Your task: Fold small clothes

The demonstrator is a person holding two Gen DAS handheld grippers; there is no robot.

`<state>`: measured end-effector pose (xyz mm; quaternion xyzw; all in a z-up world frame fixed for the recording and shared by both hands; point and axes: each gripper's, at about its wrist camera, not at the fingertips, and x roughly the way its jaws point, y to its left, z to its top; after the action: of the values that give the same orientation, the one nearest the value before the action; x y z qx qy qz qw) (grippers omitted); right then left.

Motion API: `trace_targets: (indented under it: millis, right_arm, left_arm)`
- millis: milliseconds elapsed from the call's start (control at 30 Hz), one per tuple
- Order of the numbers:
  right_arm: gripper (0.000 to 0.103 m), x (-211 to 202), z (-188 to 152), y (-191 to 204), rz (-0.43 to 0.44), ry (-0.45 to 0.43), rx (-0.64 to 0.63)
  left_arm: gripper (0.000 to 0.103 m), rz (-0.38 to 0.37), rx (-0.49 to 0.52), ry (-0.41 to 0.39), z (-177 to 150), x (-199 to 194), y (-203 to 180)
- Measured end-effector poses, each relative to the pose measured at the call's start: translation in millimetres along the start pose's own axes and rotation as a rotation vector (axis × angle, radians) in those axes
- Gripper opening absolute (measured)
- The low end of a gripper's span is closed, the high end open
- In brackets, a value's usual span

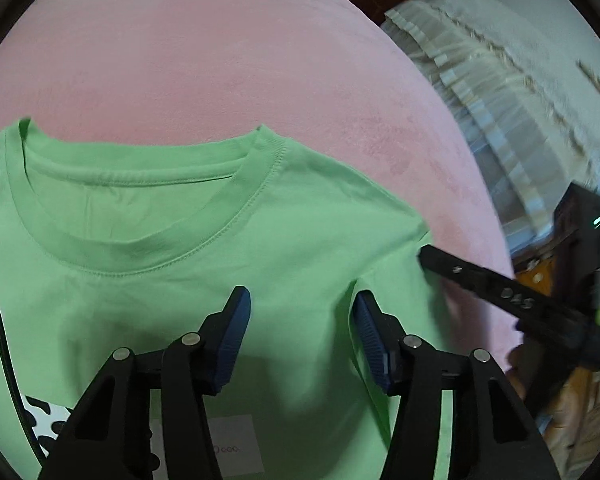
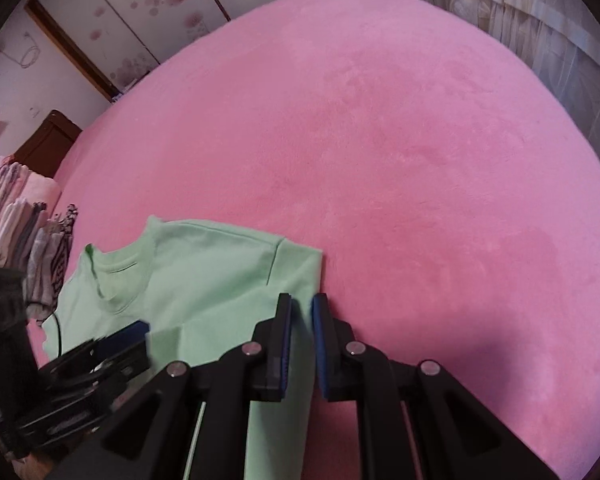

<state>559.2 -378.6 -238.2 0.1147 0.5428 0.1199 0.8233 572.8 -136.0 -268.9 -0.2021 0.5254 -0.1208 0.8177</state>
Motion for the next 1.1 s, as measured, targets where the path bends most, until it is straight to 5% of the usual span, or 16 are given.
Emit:
trace_targets:
  millis: [333,567,667,733,833,900,967,1100]
  right_arm:
    - [0.002,-15.9,-10.8,2.4,-0.088,-0.111,-0.041]
    - [0.003,-8.7,-8.4,4.7,-0.158,-0.085,-0.052]
    - [0.013,-18.6,-9.8,8.0,-0.155,-0.085,-0.024]
    - [0.03,-37.5,-18.8,10.8,-0.16,-0.113,-0.038]
    - [0.034,-61.4,-36.9,19.3,-0.164,-0.138,-0.073]
    - [0.034,-77.6,-50.1,24.5,-0.155,-0.143,-0.084]
    - [0.034,-97.2,-65.7,30.5,-0.152,-0.145,-0.084]
    - [0.033,-125.6,-93.2,44.9,-0.146,-0.152,-0.096]
  left_arm:
    - [0.05,0.06,0.017,-0.038,-6.1,2.5,7.1]
    - [0.05,0.157,0.083,-0.043,-9.1,-3.2,0.4]
    - [0.05,0.182,0.083,-0.048,-10.2,-16.2,1.1]
    - [0.05,0.201,0.09,-0.054,-12.3,-28.2,2.3]
    - [0.05,0.239,0.104,-0.062,-20.7,-49.9,3.1]
    - [0.059,0.263,0.111,-0.064,-28.1,-65.5,3.7]
    - [0.09,0.296,0.105,-0.064,-36.3,-84.0,3.9]
    - [0.091,0.297,0.092,-0.126,-56.9,-133.9,4.8]
